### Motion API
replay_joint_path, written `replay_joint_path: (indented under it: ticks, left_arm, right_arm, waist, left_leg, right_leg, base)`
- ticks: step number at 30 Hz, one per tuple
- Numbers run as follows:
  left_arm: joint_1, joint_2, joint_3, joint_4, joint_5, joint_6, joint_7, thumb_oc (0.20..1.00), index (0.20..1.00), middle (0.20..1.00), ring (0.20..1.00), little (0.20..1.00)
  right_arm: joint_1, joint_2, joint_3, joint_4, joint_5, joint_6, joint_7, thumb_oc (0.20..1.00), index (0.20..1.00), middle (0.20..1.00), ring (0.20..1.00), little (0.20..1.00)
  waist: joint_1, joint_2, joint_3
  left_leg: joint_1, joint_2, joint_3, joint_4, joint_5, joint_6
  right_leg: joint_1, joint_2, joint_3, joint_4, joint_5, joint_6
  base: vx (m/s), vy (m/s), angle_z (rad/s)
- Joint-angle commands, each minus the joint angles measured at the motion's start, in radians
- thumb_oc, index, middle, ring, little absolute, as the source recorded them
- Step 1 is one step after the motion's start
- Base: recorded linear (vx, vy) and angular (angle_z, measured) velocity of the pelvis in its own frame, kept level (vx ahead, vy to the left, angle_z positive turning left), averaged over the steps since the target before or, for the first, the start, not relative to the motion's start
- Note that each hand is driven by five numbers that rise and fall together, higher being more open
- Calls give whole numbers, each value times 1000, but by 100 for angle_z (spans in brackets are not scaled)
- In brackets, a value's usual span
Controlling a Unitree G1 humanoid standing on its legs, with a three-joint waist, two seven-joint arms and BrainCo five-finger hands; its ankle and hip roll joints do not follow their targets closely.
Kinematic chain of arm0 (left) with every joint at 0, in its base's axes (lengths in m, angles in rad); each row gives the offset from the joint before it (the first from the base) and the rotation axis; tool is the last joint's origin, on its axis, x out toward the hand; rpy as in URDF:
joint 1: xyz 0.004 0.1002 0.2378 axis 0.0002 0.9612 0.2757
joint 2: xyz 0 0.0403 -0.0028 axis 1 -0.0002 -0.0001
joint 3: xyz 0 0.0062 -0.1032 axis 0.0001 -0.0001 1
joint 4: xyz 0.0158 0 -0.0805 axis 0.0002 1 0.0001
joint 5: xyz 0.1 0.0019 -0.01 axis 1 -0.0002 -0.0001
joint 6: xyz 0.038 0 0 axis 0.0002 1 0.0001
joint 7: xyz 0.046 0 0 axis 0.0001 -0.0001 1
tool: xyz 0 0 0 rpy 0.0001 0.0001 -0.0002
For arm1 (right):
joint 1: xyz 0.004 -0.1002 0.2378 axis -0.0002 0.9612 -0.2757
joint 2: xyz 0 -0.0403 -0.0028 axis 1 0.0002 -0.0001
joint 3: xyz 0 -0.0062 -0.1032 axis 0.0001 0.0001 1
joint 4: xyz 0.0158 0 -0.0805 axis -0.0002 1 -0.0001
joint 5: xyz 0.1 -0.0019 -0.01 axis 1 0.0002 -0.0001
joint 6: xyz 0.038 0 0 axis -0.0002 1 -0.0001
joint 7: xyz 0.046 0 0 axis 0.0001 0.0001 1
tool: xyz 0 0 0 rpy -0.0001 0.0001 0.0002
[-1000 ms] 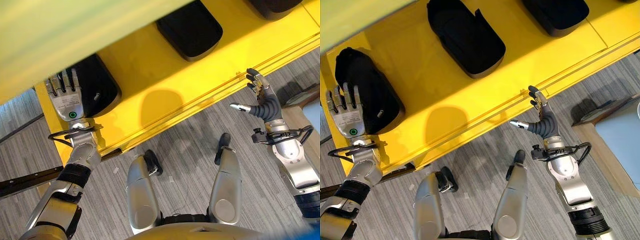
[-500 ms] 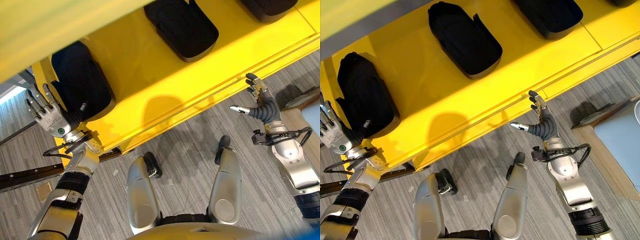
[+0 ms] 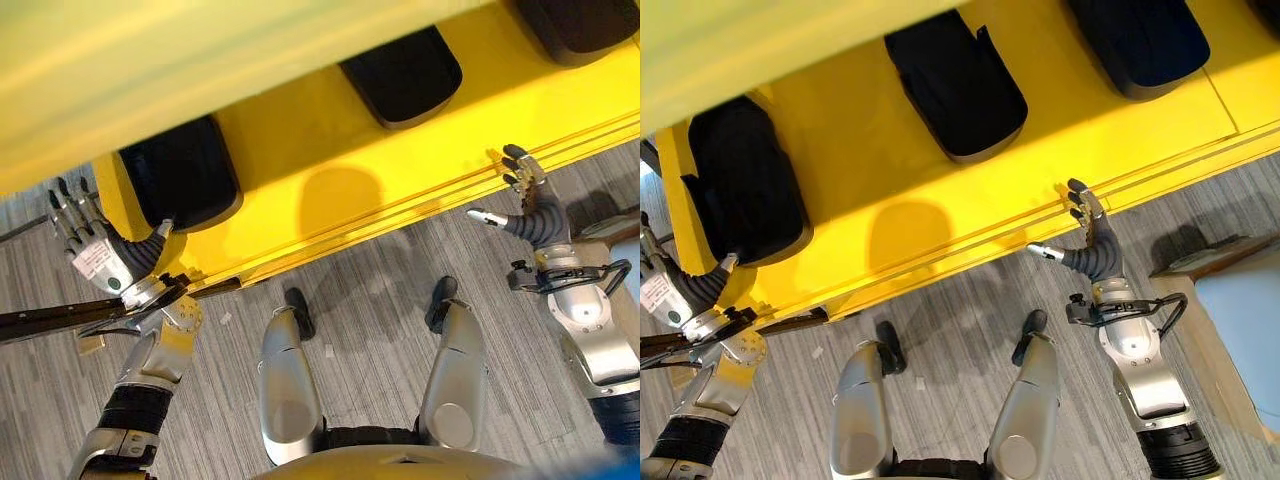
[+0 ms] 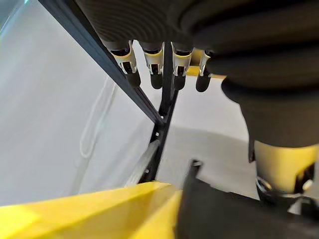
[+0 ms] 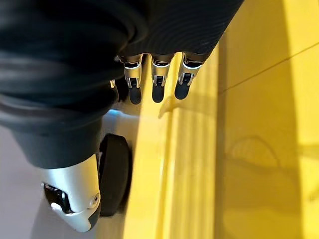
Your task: Move parts from the plastic box to the shelf.
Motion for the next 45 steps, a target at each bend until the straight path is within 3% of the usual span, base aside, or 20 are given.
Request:
replay_joint_path:
  ticks: [1, 10, 17, 21, 28, 37, 38, 45]
  left_arm:
    - [2, 70, 49, -36, 26, -37, -5, 1000, 1000, 1000, 1000, 1000]
    - [37, 65, 63, -69, 4, -93, 2, 1000, 1000, 1000, 1000, 1000]
    - [69, 61, 49, -121, 44, -204, -35, 1000, 1000, 1000, 1000, 1000]
    - [124, 69, 67, -166, 123, -312, -14, 1000, 1000, 1000, 1000, 1000]
    - [148, 96, 50, -156, 147, -380, -42, 1000, 1000, 1000, 1000, 1000]
    - [176, 99, 17, -133, 194, -354, -53, 1000, 1000, 1000, 1000, 1000]
    - [165, 106, -5, -103, 216, -314, -44, 1000, 1000, 1000, 1000, 1000]
    - [78, 116, -80, -2, 264, -257, -41, 1000, 1000, 1000, 1000, 1000]
  right_arm:
    - [13, 23, -50, -86, 14, -70, -10, 1000, 1000, 1000, 1000, 1000]
    - [10, 34, -36, -71, 5, -92, -37, 1000, 1000, 1000, 1000, 1000]
    - [28, 38, -46, -76, 13, -103, -56, 1000, 1000, 1000, 1000, 1000]
    - [48, 37, -54, -74, 15, -129, -67, 1000, 1000, 1000, 1000, 1000]
    - [50, 26, -51, -59, 17, -156, -79, 1000, 1000, 1000, 1000, 1000]
    - [45, 16, -47, -41, 19, -172, -90, 1000, 1000, 1000, 1000, 1000]
    - [33, 13, -36, -27, 19, -183, -91, 1000, 1000, 1000, 1000, 1000]
    - [1, 9, -14, -3, 10, -185, -98, 1000, 1000, 1000, 1000, 1000]
  waist:
    - [5, -28, -23]
    - [28, -29, -23]
    - [38, -29, -23]
    - [48, -26, -23]
    - [52, -19, -23]
    - [57, -15, -23]
    - [55, -15, -23]
    - [38, -18, -23]
  left_leg:
    - [52, -60, 30, 9, -63, 77]
    - [102, -60, 23, -48, -35, 65]
    - [101, -63, 19, -68, -25, 60]
    - [106, -67, 22, -86, -20, 58]
    - [105, -68, 25, -96, -15, 55]
    - [109, -67, 28, -108, -8, 53]
    - [107, -67, 26, -106, -7, 52]
    - [105, -59, 29, -102, -2, 49]
  right_leg:
    - [40, -14, 18, -46, 7, 93]
    - [101, -15, -18, -75, -3, 97]
    - [107, -10, -32, -98, 5, 96]
    - [118, -11, -49, -117, 7, 97]
    - [119, -15, -57, -129, 13, 98]
    - [120, -17, -67, -139, 22, 97]
    - [116, -17, -65, -135, 24, 96]
    - [109, -11, -54, -138, 32, 94]
  base:
    - [-7, -75, 3]
    - [-10, -68, 5]
    - [-31, -61, 4]
    - [-44, -51, 3]
    - [-41, -25, 2]
    - [-26, -14, 2]
    - [0, 0, 0]
    - [0, 0, 0]
